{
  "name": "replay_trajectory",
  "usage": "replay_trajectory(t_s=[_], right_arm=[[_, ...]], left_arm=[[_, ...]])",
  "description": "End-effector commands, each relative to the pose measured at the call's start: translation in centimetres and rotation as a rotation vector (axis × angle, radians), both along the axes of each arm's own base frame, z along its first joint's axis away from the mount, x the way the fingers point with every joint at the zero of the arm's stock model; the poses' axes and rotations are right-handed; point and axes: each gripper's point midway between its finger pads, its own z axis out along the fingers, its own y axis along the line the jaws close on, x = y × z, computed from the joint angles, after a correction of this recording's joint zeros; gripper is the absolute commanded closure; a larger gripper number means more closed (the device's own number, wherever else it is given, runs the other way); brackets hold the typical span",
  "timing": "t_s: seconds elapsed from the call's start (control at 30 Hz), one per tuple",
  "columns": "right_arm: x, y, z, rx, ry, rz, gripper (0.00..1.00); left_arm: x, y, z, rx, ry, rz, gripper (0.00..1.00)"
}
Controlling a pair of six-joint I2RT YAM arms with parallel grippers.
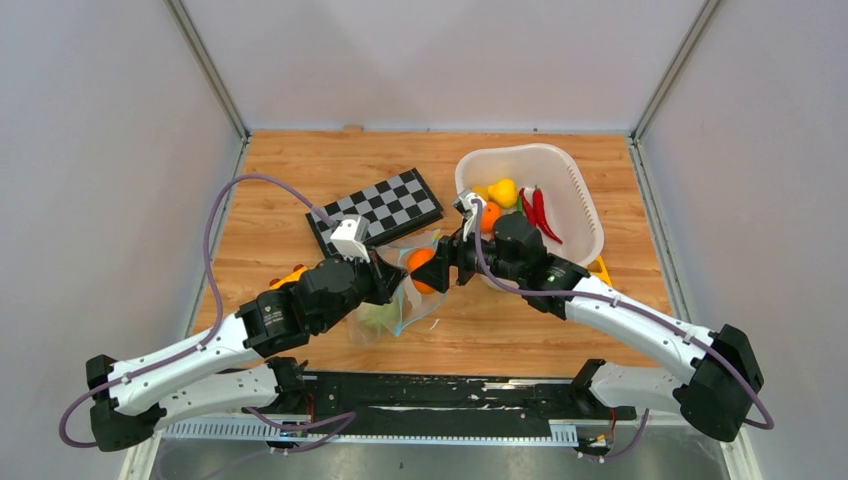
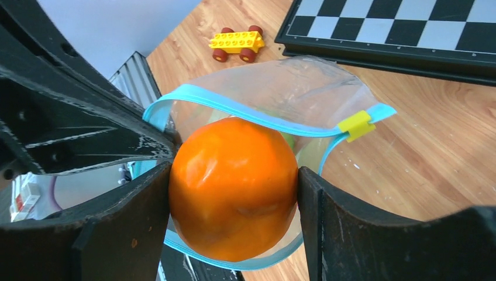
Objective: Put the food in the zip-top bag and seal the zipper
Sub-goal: Place the fake fruit in the zipper food storage bag.
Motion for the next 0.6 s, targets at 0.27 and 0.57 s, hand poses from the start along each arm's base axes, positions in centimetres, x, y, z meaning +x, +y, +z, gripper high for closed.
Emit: replay_trajectory(t_s=[0.27,0.57], right_arm=[[0.2,-0.4,1.7,-0.028,-0.097,-0.003,0.14],[-0.7,-1.7,3.6,-0.002,-0.123,-0.017,0.14]], left_arm=[[0.5,0.0,1.1,-0.038,-0.020,0.028,1.00],[0.5,0.1,0.7,-0.031,-0.014,0.033,1.00]])
